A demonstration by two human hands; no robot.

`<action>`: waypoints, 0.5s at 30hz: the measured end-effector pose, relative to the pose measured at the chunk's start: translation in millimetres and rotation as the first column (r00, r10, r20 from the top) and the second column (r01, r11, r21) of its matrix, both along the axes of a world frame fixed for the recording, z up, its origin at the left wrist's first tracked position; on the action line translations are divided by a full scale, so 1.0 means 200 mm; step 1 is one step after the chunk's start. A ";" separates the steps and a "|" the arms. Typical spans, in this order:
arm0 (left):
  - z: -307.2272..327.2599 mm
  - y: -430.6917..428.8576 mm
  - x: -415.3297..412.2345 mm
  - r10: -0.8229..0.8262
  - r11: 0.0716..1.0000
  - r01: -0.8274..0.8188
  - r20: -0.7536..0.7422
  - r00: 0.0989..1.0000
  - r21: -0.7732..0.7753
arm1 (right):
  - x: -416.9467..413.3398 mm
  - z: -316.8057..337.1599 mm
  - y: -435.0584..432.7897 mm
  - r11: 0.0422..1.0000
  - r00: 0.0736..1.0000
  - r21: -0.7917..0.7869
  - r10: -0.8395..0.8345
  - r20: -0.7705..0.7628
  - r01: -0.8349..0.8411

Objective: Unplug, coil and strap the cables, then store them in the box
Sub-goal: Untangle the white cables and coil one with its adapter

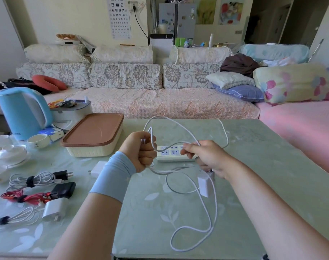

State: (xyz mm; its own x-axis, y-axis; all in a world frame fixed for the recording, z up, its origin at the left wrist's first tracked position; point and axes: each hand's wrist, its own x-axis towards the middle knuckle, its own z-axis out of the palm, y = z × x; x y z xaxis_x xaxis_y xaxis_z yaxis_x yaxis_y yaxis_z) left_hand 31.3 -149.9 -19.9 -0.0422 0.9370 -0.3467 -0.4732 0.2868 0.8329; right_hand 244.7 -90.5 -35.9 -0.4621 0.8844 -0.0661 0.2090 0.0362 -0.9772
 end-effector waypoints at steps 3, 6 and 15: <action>-0.01 0.03 0.08 0.154 0.988 -0.153 -0.037 0.987 0.025 | -0.01 0.02 -0.03 0.991 0.992 -0.042 0.129 0.005 -0.129; -0.01 0.05 0.15 0.321 0.943 -0.322 0.019 0.947 0.086 | -0.02 0.02 -0.08 0.957 0.952 -0.059 0.289 0.097 -0.285; 0.04 0.04 -0.03 0.503 0.840 -0.505 0.065 0.862 0.198 | 0.04 0.05 -0.13 0.784 0.688 -0.236 0.619 0.380 -0.575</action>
State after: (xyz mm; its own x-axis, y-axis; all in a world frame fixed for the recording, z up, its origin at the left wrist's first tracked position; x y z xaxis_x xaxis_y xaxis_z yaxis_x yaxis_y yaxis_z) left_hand 25.2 -141.1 -12.2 -0.5253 0.8364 -0.1563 -0.5156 -0.1667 0.8405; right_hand 252.7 -116.8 -25.9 -0.7968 0.4109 -0.4431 0.5563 0.2122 -0.8035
